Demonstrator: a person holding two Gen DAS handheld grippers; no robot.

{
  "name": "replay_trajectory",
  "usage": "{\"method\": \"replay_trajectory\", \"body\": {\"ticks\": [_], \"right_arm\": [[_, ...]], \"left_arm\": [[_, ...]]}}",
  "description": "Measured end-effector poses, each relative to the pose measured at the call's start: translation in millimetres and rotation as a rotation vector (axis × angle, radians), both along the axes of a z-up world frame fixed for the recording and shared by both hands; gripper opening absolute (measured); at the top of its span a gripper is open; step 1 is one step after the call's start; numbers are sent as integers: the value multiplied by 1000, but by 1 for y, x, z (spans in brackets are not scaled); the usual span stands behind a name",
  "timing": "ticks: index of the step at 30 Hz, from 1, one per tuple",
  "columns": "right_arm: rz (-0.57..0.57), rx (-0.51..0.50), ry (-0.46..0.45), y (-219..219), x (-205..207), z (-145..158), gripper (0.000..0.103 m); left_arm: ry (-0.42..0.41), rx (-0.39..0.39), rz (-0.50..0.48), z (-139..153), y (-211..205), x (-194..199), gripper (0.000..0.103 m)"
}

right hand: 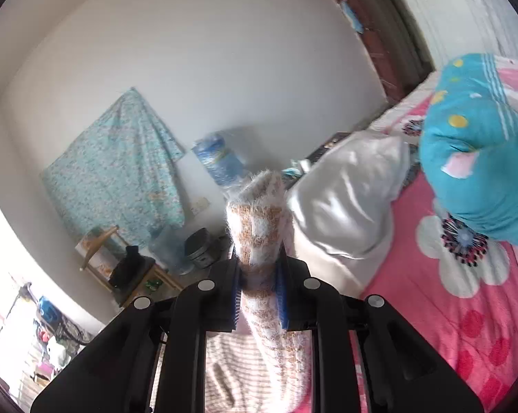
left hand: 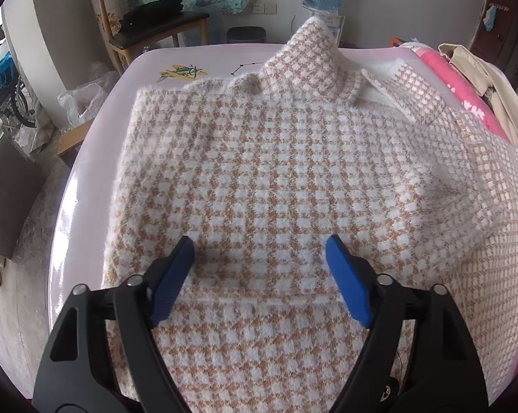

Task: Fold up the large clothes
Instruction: 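Lay the held sleeve across the coat front with the right tool, release, then grip the other coat side edge with both tools and fold it inward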

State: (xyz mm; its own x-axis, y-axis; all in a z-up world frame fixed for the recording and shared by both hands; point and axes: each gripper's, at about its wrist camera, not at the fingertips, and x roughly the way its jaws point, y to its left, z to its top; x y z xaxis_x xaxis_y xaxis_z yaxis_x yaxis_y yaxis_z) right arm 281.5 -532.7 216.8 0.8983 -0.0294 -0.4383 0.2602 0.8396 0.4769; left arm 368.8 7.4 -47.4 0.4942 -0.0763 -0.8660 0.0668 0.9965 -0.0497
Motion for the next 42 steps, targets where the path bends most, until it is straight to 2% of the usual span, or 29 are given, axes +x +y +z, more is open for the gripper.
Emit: {"method": "replay_trajectory", "body": {"ticks": [4, 8, 10, 11, 12, 13, 16, 19, 21, 24, 28, 33, 35, 38, 41, 42], "right_arm": [[160, -78, -55, 96, 36, 34, 17], [363, -151, -75, 215, 71, 42, 18], [487, -177, -41, 280, 86, 30, 25], [566, -176, -8, 312, 93, 19, 34], [655, -172, 35, 343, 100, 6, 57], [732, -170, 80, 370, 104, -10, 67], [866, -190, 204, 423, 104, -59, 67], [889, -143, 284, 418, 97, -98, 67], [849, -107, 328, 388, 93, -117, 67], [736, -126, 377, 336, 85, -134, 67], [541, -208, 455, 257, 77, -159, 67], [388, -123, 546, 173, 89, -203, 67], [377, -62, 569, 156, 101, -221, 67], [400, -6, 584, 149, 120, -242, 66], [450, 0, 598, 158, 135, -257, 57], [460, -13, 597, 160, 138, -259, 49]], "left_arm": [[-8, -70, 3, 13, 20, -14, 44], [-31, -106, -4, 32, 39, -34, 33], [-41, -126, -8, 38, 52, -42, 31], [-46, -134, -8, 41, 57, -47, 31], [-45, -141, -10, 43, 63, -50, 31], [-41, -147, -11, 44, 69, -53, 31], [-29, -171, -19, 43, 83, -61, 31], [-13, -194, -33, 42, 96, -70, 31], [-16, -210, -42, 42, 99, -69, 31], [-19, -266, -43, 42, 100, -56, 31], [-16, -323, -1, 36, 96, -18, 38], [17, -269, 60, 18, 80, 33, 38], [35, -237, 67, 10, 72, 48, 38], [31, -182, 78, 3, 64, 59, 38], [12, -124, 71, 4, 56, 58, 36], [4, -112, 64, 4, 53, 58, 29]]}}
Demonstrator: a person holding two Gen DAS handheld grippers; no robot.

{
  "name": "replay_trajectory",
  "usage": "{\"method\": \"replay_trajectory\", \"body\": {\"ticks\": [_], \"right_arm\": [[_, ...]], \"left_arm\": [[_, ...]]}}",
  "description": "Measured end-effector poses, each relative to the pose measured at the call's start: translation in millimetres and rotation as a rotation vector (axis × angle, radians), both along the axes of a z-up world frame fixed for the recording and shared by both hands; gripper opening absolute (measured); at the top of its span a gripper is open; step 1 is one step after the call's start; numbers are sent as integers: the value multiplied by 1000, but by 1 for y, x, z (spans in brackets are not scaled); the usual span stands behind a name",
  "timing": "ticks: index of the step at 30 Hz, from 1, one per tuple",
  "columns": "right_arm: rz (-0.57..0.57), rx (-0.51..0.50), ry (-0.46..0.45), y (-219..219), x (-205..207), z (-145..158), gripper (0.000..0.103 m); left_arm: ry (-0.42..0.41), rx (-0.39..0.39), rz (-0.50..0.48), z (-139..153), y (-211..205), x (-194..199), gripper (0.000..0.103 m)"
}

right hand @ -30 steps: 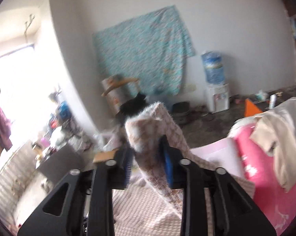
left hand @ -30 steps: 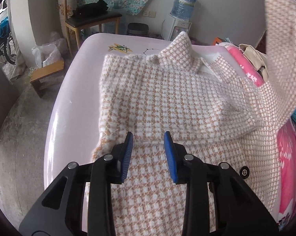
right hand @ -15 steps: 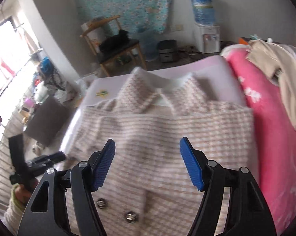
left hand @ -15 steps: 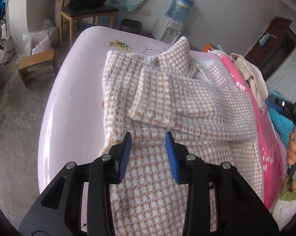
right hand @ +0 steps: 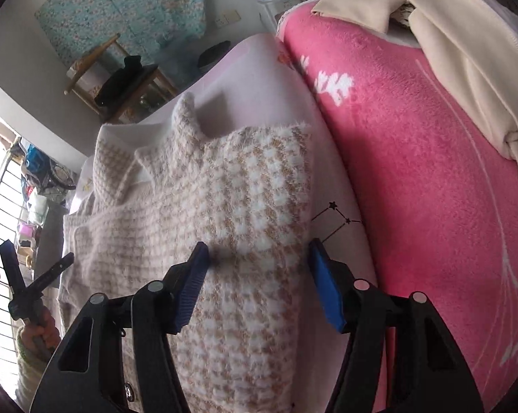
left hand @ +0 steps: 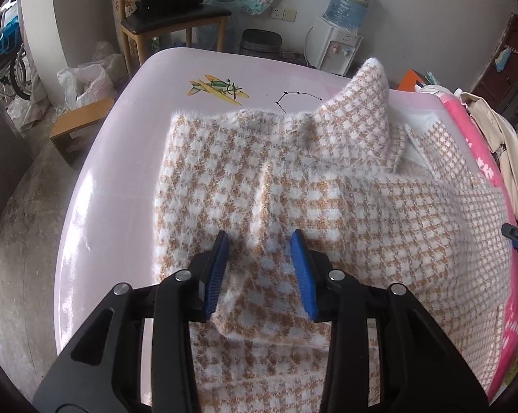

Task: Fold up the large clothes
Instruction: 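Grip the other coat side edge with both tools and fold it inward, then open both tools and move them to the coat hem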

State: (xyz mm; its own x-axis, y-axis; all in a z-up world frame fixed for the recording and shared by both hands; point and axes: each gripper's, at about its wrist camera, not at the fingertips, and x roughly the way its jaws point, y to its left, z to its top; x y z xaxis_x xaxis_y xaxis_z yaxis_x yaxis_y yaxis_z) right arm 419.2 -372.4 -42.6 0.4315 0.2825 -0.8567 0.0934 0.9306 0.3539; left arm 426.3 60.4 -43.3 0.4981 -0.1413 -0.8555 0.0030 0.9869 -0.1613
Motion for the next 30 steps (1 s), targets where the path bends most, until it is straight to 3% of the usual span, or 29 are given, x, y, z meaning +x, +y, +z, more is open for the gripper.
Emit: {"method": "replay_trajectory", "body": {"ticks": [2, 3, 4, 8, 10, 13, 16, 18, 21, 24, 26, 27, 28, 30], "right_arm": [[3, -34, -17, 4, 1, 1, 28], [1, -18, -37, 3, -1, 5, 13], [-6, 2, -61, -1, -5, 8, 11], [-39, 30, -130, -11, -18, 14, 11], [-58, 27, -105, -14, -14, 0, 11], [-66, 24, -88, -14, -11, -6, 18], [-77, -58, -118, -11, -22, 16, 36], [-58, -127, -192, -4, -40, 38, 43], [56, -186, -280, 23, -66, 57, 46], [231, -241, -257, 62, -80, 41, 48], [280, -308, -171, 81, -76, 12, 48], [277, -336, -135, 84, -72, -2, 49], [263, -329, -158, 84, -73, -5, 50], [229, -288, -140, 78, -73, 0, 50]], "left_arm": [[-17, 39, -19, 1, -7, -4, 20], [-29, 69, -29, 3, -10, -5, 11], [-42, 90, -40, 6, -13, -7, 7], [-63, 109, -50, 13, -19, -9, 7], [-27, 123, -43, 4, -20, -5, 7], [-44, 148, -46, 3, -23, -7, 8], [-62, 141, -36, 10, -19, -11, 11], [-125, 139, -25, 24, -16, -18, 12], [-207, 88, -80, 42, -21, -28, 13], [-140, 80, -167, 34, -45, -23, 15], [-28, 148, -201, 8, -62, -14, 26], [-64, 156, -198, 5, -64, -18, 28], [-79, 166, -193, 5, -63, -21, 33], [-70, 153, -165, 10, -54, -24, 40]]}}
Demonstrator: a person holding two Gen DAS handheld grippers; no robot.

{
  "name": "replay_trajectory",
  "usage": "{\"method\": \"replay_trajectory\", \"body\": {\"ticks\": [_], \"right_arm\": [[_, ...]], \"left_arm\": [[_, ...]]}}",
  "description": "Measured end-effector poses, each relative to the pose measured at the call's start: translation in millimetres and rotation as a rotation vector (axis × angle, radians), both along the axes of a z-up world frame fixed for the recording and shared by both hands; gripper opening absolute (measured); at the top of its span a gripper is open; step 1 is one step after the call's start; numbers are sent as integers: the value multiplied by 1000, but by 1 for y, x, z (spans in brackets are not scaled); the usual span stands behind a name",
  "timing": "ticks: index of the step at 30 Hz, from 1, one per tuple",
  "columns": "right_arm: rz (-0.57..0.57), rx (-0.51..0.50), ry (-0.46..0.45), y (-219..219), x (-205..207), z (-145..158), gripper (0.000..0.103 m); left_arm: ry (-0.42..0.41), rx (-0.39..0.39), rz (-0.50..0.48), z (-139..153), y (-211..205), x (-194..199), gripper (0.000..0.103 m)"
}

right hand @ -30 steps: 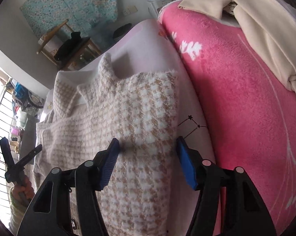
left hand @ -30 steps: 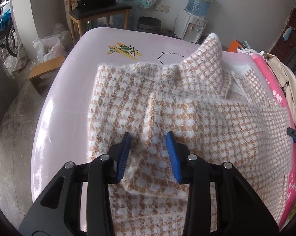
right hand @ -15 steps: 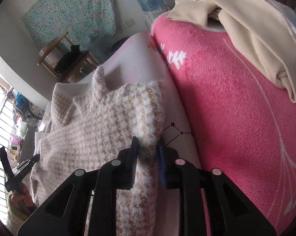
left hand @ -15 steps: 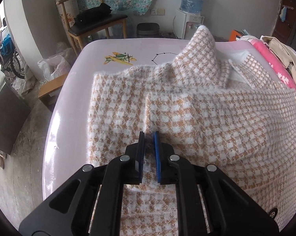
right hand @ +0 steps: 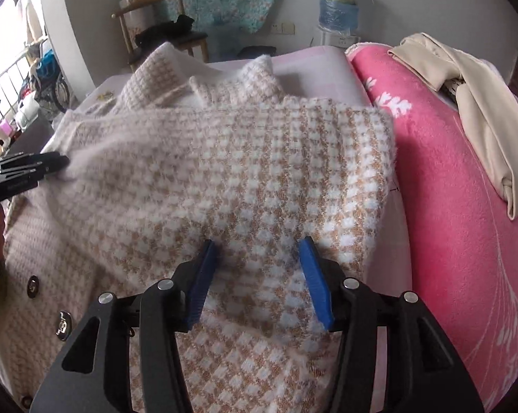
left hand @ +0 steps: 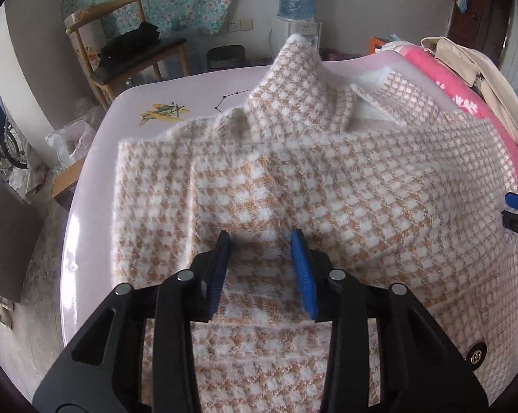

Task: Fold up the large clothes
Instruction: 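Open both tools and move them to the coat hem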

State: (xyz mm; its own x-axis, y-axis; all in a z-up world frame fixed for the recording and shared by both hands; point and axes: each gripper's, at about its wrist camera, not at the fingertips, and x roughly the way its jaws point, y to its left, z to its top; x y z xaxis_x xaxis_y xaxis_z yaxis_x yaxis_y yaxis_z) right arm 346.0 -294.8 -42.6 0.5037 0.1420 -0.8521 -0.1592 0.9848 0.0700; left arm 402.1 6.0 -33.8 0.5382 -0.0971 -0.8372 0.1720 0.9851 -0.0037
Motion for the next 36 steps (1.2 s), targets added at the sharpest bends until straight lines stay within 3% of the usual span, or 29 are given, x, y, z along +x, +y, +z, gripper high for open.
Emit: {"method": "replay_trajectory", "body": {"ticks": [2, 5, 7, 9, 16, 21, 25, 28, 36], "right_arm": [[-35, 18, 15, -4, -7, 9, 50], [-31, 40, 9, -4, -36, 22, 61], [-11, 68, 13, -5, -61, 30, 66], [-1, 91, 23, -9, -88, 34, 67], [-66, 135, 101, -37, -184, 26, 68], [-136, 154, 168, -47, -235, 15, 68], [-180, 248, 213, -58, -265, 7, 68], [-197, 309, 247, -63, -284, -3, 68], [-163, 487, 311, -55, -327, -16, 68]], "left_arm": [[9, -17, 38, 9, 13, -8, 42], [11, -12, 76, 24, 35, -33, 49], [2, -37, 75, 37, 50, -59, 62], [-2, -39, 81, 43, 63, -89, 66], [75, -80, 121, 33, 98, -208, 67], [93, -114, 171, 18, 109, -285, 67], [104, -170, 221, 4, 113, -330, 65], [130, -250, 250, -7, 115, -350, 54], [125, -299, 334, -13, 118, -381, 41]]}}
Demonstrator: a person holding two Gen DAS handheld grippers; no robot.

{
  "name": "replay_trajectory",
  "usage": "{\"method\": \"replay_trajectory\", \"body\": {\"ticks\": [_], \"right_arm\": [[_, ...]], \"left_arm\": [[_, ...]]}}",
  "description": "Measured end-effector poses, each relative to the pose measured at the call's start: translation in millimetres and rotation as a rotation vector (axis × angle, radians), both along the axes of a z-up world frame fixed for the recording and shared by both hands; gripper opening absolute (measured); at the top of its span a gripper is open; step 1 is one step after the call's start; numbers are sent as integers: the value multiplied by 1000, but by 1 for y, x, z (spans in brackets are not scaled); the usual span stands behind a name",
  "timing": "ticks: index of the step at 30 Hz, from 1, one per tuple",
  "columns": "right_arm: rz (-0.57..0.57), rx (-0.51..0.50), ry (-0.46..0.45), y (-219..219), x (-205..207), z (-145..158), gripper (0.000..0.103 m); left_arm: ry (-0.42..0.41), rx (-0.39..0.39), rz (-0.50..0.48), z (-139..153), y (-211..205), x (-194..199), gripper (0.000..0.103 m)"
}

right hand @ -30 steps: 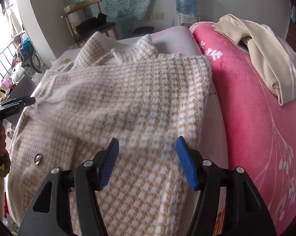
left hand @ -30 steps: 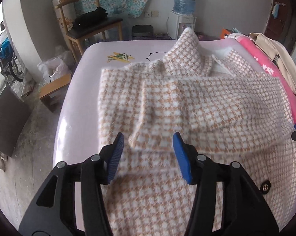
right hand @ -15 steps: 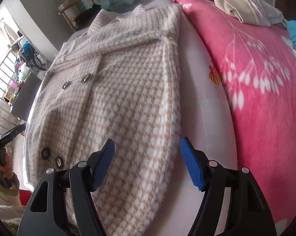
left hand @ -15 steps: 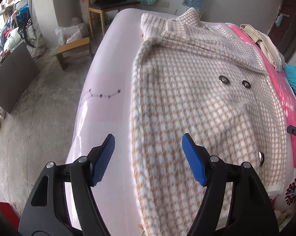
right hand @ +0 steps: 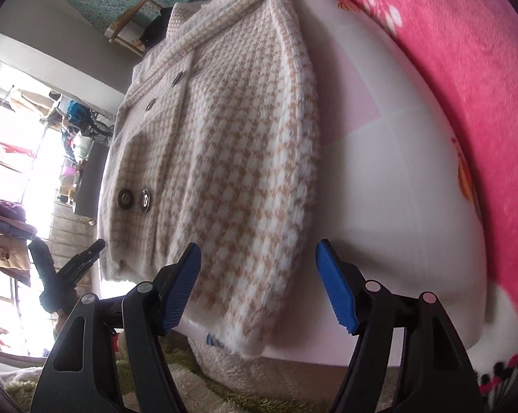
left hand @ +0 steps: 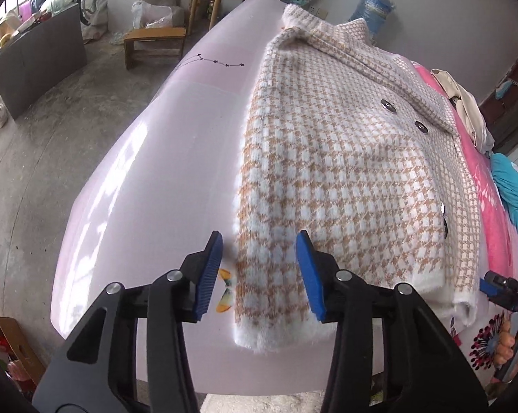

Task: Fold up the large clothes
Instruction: 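Open both tools and move them to the coat hem, then grasp the hem with both tools and fold it up over the collar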

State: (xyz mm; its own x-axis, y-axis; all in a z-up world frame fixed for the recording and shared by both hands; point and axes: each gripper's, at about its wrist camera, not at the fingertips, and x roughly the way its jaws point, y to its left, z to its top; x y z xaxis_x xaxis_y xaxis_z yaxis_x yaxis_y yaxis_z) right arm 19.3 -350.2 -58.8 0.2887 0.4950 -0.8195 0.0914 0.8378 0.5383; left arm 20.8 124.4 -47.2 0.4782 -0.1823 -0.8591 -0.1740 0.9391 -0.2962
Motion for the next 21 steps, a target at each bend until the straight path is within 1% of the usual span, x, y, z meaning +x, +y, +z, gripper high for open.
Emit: {"method": "replay_trajectory", "body": {"ticks": [1, 5, 8, 9, 12, 13, 14, 15, 16, 18, 20, 21], "right_arm": [[2, 19, 6, 2, -4, -2, 67], [-16, 66, 11, 9, -9, -9, 60], [-39, 93, 13, 8, -9, -14, 49], [-49, 94, 13, 8, -10, -16, 43], [-69, 93, 7, 4, -13, -18, 30], [-68, 91, 5, 4, -15, -18, 23], [-62, 79, 2, 5, -16, -19, 19], [-56, 63, -6, 7, -17, -18, 12], [-51, 46, -16, 7, -18, -17, 9], [-39, 23, -58, 5, -18, -4, 8], [-20, -7, -138, 1, -18, 23, 7], [-13, -3, -172, -3, -18, 38, 7]], "left_arm": [[6, -5, 6, -1, 0, -3, 37], [6, -23, 31, -4, 1, -7, 33], [-12, -31, 47, -7, 1, -8, 27], [-17, -30, 53, -7, 1, -8, 25], [-41, -9, 62, -7, -3, -7, 16], [-49, 0, 62, -6, -5, -7, 11], [-58, 9, 55, -5, -7, -7, 10], [-66, 29, 44, -3, -9, -8, 8], [-76, 48, 30, 1, -12, -9, 7], [-107, 80, 8, 15, -12, -15, 7], [-155, 109, -14, 36, -11, -24, 6], [-175, 117, -26, 47, -10, -28, 6]]}}
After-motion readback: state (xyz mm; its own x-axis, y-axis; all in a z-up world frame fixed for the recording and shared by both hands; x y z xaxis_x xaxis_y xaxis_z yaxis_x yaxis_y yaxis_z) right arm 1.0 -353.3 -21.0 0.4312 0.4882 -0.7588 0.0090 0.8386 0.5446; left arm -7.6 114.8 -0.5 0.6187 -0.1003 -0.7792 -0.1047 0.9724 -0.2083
